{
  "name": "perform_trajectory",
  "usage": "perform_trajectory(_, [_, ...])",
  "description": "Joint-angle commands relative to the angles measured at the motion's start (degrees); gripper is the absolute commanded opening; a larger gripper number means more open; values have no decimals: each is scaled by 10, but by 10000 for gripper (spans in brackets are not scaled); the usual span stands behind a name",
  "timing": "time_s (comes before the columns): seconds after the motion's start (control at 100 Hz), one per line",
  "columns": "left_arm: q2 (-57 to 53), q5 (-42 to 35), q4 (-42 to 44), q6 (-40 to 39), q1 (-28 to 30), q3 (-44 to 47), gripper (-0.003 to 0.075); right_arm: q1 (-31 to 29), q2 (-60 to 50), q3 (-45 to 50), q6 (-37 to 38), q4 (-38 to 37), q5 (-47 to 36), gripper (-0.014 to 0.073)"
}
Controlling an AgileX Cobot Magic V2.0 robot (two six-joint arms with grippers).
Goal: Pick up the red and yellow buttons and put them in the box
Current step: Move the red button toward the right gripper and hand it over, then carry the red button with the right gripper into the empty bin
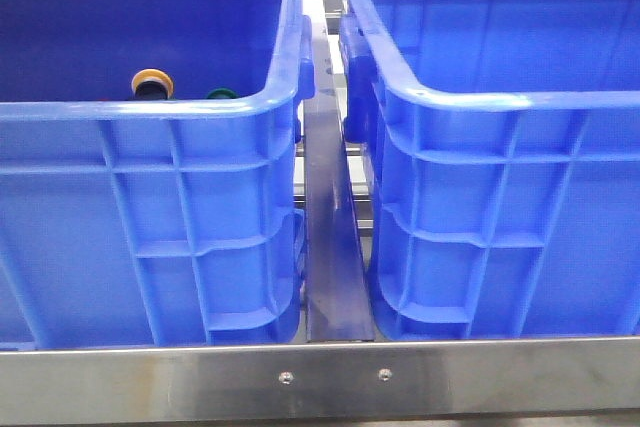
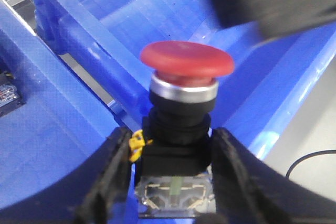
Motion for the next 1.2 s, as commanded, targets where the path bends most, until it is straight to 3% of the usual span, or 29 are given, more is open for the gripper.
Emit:
perform_trajectory(0.0, [-17, -38, -7, -1, -5, -17, 116, 13, 16, -37, -10, 36, 5, 540])
perform_trajectory(0.18, [-17, -38, -9, -1, -5, -17, 116, 27, 38, -52, -10, 35, 15, 528])
perform_trajectory(0.4, [-17, -39, -19, -1, -5, -17, 129, 27, 38, -52, -11, 35, 15, 308])
perform_trajectory(0.49, [-17, -40, -21, -1, -5, -17, 204, 27, 38, -52, -11, 35, 15, 276])
perform_trajectory(0.64, [-17, -40, -21, -1, -5, -17, 444, 27, 38, -52, -11, 36, 13, 276])
perform_trajectory(0.71, [-17, -40, -21, -1, -5, -17, 498, 22, 36, -52, -21, 36, 6, 276])
perform_trajectory(0.94, [-17, -40, -21, -1, -5, -17, 501, -40, 13, -52, -100, 34, -63, 276])
perform_trajectory(1.19, [-17, -38, -21, -1, -5, -17, 501, -90, 11, -32, -244, -3, -179, 276])
